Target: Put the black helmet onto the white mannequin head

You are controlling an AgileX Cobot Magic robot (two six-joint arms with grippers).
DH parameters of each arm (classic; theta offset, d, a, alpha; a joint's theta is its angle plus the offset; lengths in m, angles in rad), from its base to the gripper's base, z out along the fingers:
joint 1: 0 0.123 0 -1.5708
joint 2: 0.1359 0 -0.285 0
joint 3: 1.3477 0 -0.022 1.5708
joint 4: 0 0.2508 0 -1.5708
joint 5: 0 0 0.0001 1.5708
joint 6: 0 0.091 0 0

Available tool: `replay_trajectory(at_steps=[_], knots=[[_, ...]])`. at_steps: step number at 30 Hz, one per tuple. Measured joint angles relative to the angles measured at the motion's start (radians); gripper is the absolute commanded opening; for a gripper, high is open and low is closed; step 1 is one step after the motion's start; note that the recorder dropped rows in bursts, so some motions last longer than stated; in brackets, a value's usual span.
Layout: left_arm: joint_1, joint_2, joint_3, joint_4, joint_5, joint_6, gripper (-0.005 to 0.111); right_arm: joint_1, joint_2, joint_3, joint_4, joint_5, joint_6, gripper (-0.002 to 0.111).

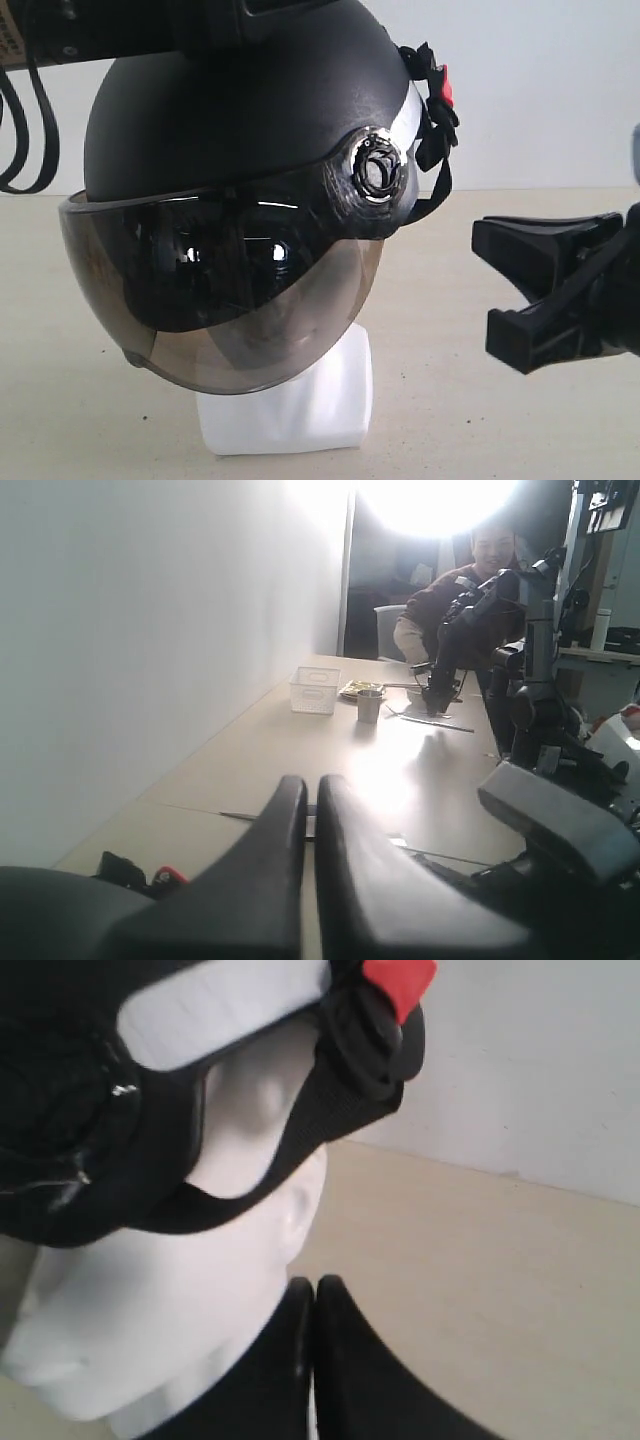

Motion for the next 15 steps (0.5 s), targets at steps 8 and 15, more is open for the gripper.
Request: replay_trajectory(at_steps=[8,15], knots=[[0.000,0.000,0.000,0.000,0.000,-0.011,0.005,0.000,-0.125,-0.044,0.048,0.044,-0.005,0.042],[0.000,0.000,0.000,0.000,0.007,-0.015,0.005,0.000,-0.093,-0.046,0.231,-0.039,-0.002,0.068]])
